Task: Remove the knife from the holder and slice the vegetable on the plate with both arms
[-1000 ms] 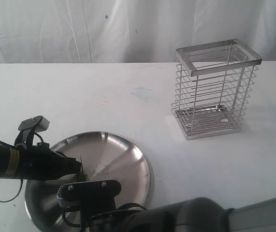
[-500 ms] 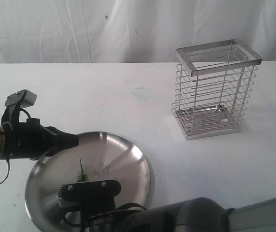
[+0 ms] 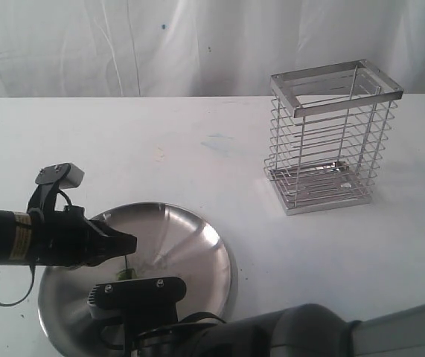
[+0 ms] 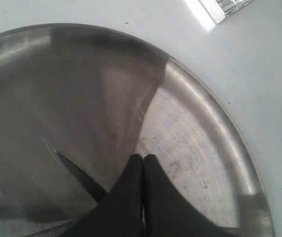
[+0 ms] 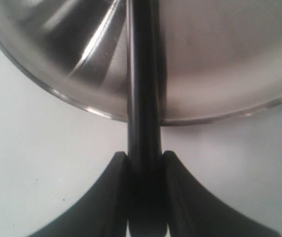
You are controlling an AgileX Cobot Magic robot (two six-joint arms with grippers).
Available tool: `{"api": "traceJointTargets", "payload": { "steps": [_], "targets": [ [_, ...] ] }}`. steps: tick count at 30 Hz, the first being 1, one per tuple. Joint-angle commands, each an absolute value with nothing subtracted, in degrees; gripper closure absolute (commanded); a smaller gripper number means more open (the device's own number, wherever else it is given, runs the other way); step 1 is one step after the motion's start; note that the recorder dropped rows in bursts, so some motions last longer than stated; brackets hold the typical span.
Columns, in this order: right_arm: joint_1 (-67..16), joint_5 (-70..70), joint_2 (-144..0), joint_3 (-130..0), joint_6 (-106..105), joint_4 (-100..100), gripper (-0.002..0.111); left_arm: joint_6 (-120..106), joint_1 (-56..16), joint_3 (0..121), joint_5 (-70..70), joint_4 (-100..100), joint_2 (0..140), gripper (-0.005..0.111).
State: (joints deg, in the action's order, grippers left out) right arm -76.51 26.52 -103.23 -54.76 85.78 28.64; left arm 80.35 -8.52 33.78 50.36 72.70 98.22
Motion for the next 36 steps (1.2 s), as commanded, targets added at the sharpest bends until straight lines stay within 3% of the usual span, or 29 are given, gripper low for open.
{"api": "traceJointTargets", "payload": {
  "steps": [1,19,36],
  "targets": [
    [-76.6,26.9,-103.1,-54.8,85.6,29.1,0.108,79.5,-8.8,33.4,46.0,71.4,99.0,0.107],
    [-76.6,26.9,-103.1,-54.8,85.5,29.1,0.108,81.1,-8.8,33.4,42.8,72.9,104.3,0.107],
    [-76.6,32.3,-103.5,-54.6,71.9,14.6,0.108,81.0,-8.8,33.5,42.0,70.1,104.6,0.107]
  ]
}}
